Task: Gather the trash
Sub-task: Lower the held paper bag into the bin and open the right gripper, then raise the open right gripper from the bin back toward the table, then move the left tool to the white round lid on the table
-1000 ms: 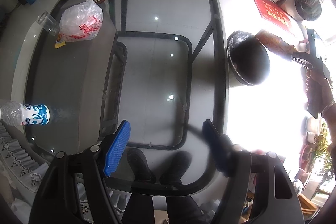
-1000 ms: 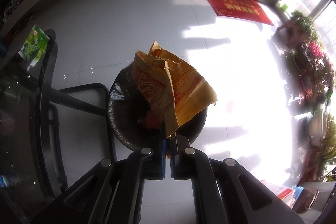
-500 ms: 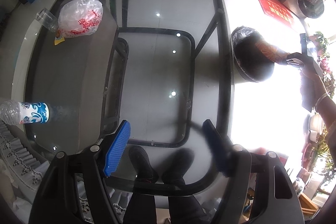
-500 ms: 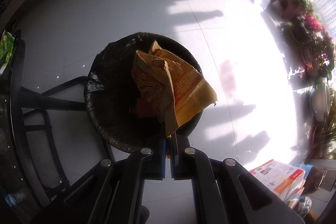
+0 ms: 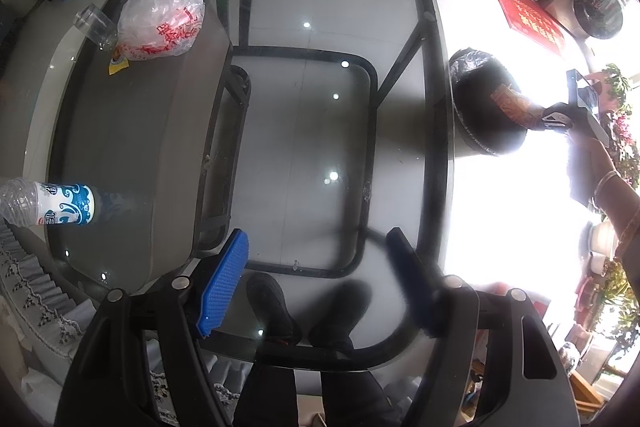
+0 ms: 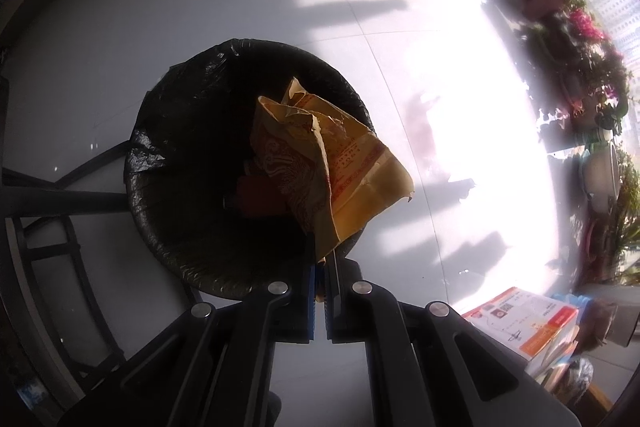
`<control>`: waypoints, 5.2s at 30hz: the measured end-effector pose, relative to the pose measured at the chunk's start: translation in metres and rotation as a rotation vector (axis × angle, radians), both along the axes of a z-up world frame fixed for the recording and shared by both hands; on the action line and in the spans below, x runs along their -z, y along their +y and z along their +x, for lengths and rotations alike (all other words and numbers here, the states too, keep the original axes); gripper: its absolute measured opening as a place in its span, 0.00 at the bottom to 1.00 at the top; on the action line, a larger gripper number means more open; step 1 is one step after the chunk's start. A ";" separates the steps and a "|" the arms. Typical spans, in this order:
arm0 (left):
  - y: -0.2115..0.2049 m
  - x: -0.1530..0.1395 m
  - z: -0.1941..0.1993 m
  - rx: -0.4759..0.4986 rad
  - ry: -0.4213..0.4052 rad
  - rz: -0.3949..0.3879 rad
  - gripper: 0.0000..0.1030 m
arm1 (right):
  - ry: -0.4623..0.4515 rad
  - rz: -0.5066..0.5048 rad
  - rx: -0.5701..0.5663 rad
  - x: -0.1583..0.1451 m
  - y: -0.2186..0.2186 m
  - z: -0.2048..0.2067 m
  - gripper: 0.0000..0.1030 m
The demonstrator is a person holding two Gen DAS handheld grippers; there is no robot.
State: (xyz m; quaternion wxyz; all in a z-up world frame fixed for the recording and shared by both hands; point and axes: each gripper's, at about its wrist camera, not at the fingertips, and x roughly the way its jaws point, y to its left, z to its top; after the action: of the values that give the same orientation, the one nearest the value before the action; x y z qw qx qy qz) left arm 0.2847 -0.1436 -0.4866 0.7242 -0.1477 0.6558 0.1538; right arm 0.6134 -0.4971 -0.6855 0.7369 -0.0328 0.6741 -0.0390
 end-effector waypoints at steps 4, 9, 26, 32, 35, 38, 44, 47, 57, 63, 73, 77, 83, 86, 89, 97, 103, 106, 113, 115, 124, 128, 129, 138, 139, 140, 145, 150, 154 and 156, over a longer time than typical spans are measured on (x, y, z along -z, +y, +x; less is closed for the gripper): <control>0.001 0.001 -0.001 -0.002 0.000 -0.001 0.68 | 0.005 -0.009 0.003 0.004 0.001 0.002 0.03; 0.003 0.003 -0.002 -0.005 0.003 -0.003 0.68 | 0.007 -0.020 0.021 0.006 0.000 0.002 0.04; 0.008 0.006 -0.002 -0.006 0.008 -0.005 0.68 | 0.024 -0.056 0.002 0.012 0.005 0.001 0.04; 0.011 0.008 -0.006 -0.014 0.013 -0.006 0.68 | 0.017 -0.068 0.004 0.010 0.006 0.002 0.10; 0.012 0.008 -0.005 -0.017 0.011 -0.006 0.68 | 0.013 -0.070 -0.001 0.007 0.007 0.003 0.11; 0.012 0.008 -0.005 -0.017 0.008 -0.006 0.68 | 0.001 -0.077 -0.008 0.005 0.009 0.004 0.24; 0.010 0.008 -0.005 -0.009 0.006 -0.007 0.68 | -0.031 -0.110 -0.027 -0.001 0.013 0.006 0.40; 0.009 0.009 -0.004 -0.007 0.008 -0.008 0.68 | -0.034 -0.110 -0.025 0.001 0.013 0.006 0.42; 0.009 0.009 -0.003 -0.002 0.007 -0.005 0.68 | -0.020 -0.106 -0.028 0.005 0.013 0.002 0.42; 0.008 0.008 -0.001 -0.002 0.004 -0.008 0.68 | -0.013 -0.099 -0.040 0.005 0.015 -0.002 0.42; 0.008 0.008 0.000 -0.002 0.001 -0.007 0.68 | -0.013 -0.081 -0.067 0.003 0.024 -0.010 0.46; 0.007 0.008 0.000 -0.002 -0.004 -0.008 0.68 | -0.015 -0.079 -0.078 0.003 0.027 -0.013 0.46; 0.008 0.008 -0.001 -0.008 -0.003 -0.010 0.68 | -0.013 -0.081 -0.081 0.004 0.027 -0.020 0.50; 0.011 0.008 -0.002 -0.013 -0.004 -0.007 0.68 | -0.016 -0.079 -0.094 0.001 0.028 -0.025 0.53; 0.013 0.009 -0.003 -0.022 -0.005 -0.008 0.68 | -0.019 -0.076 -0.118 -0.002 0.033 -0.032 0.53; 0.016 0.009 -0.005 -0.028 -0.014 -0.009 0.68 | -0.069 -0.054 -0.184 -0.024 0.052 -0.056 0.57; 0.021 0.009 -0.007 -0.040 -0.021 -0.008 0.68 | -0.094 -0.041 -0.250 -0.041 0.068 -0.078 0.57; 0.025 0.009 -0.009 -0.045 -0.022 -0.007 0.68 | -0.104 -0.029 -0.275 -0.051 0.076 -0.089 0.58; 0.032 0.008 -0.013 -0.062 -0.032 -0.007 0.68 | -0.158 0.011 -0.355 -0.085 0.102 -0.118 0.62; 0.034 0.008 -0.015 -0.064 -0.033 -0.007 0.68 | -0.167 0.022 -0.394 -0.095 0.114 -0.127 0.62; 0.047 0.005 -0.022 -0.098 -0.049 -0.006 0.68 | -0.181 0.067 -0.540 -0.129 0.170 -0.170 0.63; 0.054 0.001 -0.024 -0.113 -0.059 -0.001 0.68 | -0.166 0.089 -0.566 -0.138 0.189 -0.188 0.63; 0.056 -0.001 -0.025 -0.118 -0.062 0.000 0.68 | -0.167 0.088 -0.575 -0.141 0.193 -0.193 0.63; 0.082 -0.023 -0.037 -0.181 -0.103 0.031 0.68 | -0.155 0.145 -0.625 -0.164 0.229 -0.227 0.69; 0.086 -0.025 -0.040 -0.193 -0.107 0.033 0.69 | -0.153 0.149 -0.631 -0.166 0.234 -0.230 0.69; 0.090 -0.028 -0.044 -0.206 -0.110 0.035 0.68 | -0.152 0.154 -0.639 -0.169 0.239 -0.234 0.69; 0.120 -0.038 -0.069 -0.285 -0.118 0.073 0.69 | -0.152 0.175 -0.700 -0.179 0.270 -0.249 0.69; 0.157 -0.045 -0.102 -0.362 -0.118 0.147 0.69 | -0.155 0.185 -0.771 -0.187 0.305 -0.266 0.69; 0.189 -0.047 -0.132 -0.440 -0.113 0.177 0.69 | -0.152 0.191 -0.818 -0.191 0.332 -0.280 0.69; 0.203 -0.051 -0.146 -0.470 -0.115 0.210 0.72 | -0.147 0.194 -0.839 -0.193 0.344 -0.288 0.69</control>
State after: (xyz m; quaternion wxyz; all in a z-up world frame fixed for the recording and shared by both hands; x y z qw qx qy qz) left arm 0.1391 0.0596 -0.4354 0.7161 -0.2286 0.5416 0.3762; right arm 0.3254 -0.1529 -0.4926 0.7345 -0.2316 0.5487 0.3252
